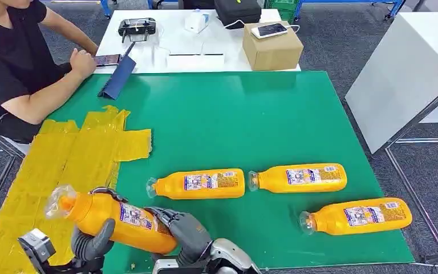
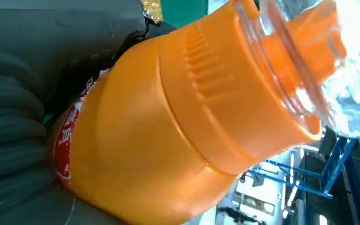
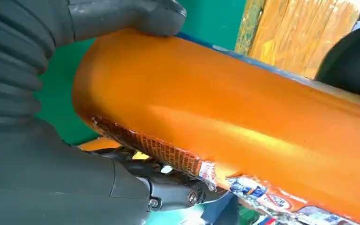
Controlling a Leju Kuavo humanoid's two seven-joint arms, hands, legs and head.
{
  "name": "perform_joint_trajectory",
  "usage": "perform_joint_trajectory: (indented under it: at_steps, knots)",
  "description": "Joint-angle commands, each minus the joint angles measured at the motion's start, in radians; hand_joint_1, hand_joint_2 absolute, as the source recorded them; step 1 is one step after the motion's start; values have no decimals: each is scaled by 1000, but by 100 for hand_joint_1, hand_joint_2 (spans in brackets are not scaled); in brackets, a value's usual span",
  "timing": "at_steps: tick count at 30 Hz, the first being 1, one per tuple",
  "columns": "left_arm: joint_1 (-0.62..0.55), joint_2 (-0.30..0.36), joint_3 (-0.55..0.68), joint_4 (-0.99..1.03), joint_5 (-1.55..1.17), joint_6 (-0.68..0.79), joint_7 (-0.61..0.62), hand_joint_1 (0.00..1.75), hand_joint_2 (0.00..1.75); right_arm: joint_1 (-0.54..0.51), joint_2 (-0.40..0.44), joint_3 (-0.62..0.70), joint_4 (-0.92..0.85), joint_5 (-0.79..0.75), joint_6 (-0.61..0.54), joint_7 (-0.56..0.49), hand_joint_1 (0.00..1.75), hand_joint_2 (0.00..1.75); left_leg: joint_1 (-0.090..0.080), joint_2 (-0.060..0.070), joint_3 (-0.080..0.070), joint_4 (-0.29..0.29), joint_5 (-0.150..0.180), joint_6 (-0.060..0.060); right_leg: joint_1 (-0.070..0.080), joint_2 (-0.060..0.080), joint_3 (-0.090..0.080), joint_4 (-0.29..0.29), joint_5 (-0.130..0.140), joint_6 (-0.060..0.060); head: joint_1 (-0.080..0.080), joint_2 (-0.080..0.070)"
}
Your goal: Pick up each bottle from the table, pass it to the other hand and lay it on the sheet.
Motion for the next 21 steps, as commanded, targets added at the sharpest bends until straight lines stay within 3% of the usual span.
perform_joint_trajectory:
  at_steps: [1, 2, 6, 7, 12, 16, 21]
  knots:
    - [-123, -8, 119, -110, -293, 312, -37, 175, 175, 67, -44, -49, -191, 20, -74, 105, 0, 175, 3, -6, 2, 3, -2, -3, 3, -4, 5, 1, -3, -4, 0, 0]
    - [-145, 5, 178, -135, -322, 369, -47, 175, 175, 63, -59, -59, -227, 33, -73, 128, 0, 0, 3, -6, 1, 2, -1, -3, 3, -3, 4, 1, -2, -3, 0, 0]
    - [-220, 33, 352, -186, -578, 596, -99, 175, 175, 63, -97, -87, -305, 36, -75, 166, 0, 0, 3, -3, 2, 1, -2, -4, 3, 0, 12, 1, -1, -5, -1, 0]
    - [-226, 35, 370, -191, -597, 613, -101, 175, 175, 58, -110, -100, -317, 27, -77, 175, 0, 175, 2, -3, 1, 1, 0, -3, 2, -1, 11, 1, 0, -4, 0, 0]
    - [-181, 6, 335, -176, -802, 776, -123, 175, 175, 25, -156, -155, -335, -16, -63, 190, 0, 175, 3, -1, 3, 1, 0, -4, 3, 1, 13, 0, 1, -5, 0, 0]
    - [-178, 5, 322, -170, -810, 788, -123, 175, 175, 24, -156, -158, -333, -17, -63, 190, 0, 175, 3, -2, 0, 0, 2, -3, 2, -1, 2, 0, 2, -5, 0, 0]
    - [-181, 8, 320, -169, -811, 792, -121, 175, 175, 29, -151, -153, -332, -13, -67, 191, 0, 175, 2, -2, 1, 0, 1, -4, 2, 1, 7, 0, 2, -6, 0, 0]
